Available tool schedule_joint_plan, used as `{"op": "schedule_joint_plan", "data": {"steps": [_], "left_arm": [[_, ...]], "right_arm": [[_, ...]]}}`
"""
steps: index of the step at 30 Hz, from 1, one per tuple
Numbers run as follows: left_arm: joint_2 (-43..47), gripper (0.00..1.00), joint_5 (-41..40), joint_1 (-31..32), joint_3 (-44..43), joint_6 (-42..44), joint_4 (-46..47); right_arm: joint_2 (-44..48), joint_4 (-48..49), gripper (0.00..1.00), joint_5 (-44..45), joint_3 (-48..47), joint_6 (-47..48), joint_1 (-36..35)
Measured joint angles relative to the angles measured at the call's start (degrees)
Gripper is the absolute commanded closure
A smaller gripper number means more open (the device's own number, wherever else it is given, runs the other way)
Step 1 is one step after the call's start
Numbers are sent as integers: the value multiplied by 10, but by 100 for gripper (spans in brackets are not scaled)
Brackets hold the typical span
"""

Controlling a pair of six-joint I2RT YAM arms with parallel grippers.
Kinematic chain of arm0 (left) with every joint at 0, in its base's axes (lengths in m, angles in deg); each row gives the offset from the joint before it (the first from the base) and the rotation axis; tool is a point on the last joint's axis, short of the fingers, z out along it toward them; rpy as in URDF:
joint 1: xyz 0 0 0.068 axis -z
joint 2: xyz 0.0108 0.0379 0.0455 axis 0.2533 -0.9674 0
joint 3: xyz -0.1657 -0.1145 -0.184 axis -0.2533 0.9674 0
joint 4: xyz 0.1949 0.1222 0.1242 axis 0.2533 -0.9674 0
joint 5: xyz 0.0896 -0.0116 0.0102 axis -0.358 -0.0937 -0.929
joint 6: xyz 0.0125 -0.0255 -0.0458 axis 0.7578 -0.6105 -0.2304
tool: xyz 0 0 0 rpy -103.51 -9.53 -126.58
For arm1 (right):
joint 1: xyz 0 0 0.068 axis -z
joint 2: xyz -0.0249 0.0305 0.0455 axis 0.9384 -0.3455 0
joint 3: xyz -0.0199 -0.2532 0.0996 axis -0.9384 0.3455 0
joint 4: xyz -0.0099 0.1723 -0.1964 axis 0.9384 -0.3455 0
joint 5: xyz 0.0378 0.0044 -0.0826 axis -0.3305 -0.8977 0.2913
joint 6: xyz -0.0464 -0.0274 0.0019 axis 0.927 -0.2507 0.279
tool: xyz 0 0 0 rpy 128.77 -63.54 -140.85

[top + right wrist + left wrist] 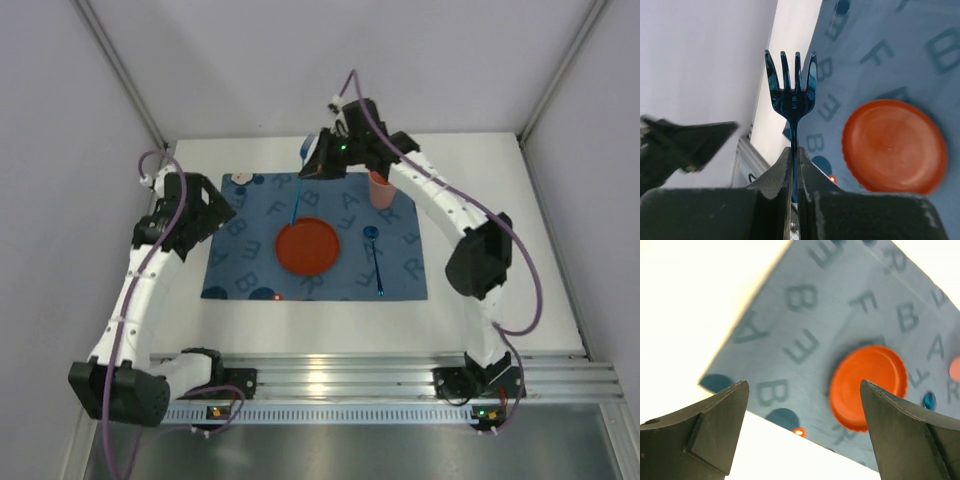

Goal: Set the dinner table for one person

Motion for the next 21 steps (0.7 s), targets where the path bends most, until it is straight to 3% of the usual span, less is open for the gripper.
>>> {"op": "schedule_joint_plan", "data": {"steps": [6, 10, 21], "left_arm": [[131, 2, -46, -24, 39, -3, -63], [167, 2, -58, -25, 40, -3, -95], [221, 2, -83, -25, 40, 7, -164]], "right_arm": [[-168, 97, 100, -81, -13, -77, -70], [-257, 134, 100, -106, -53, -121, -103], [-308, 188, 100, -99, -80, -155, -137]]}}
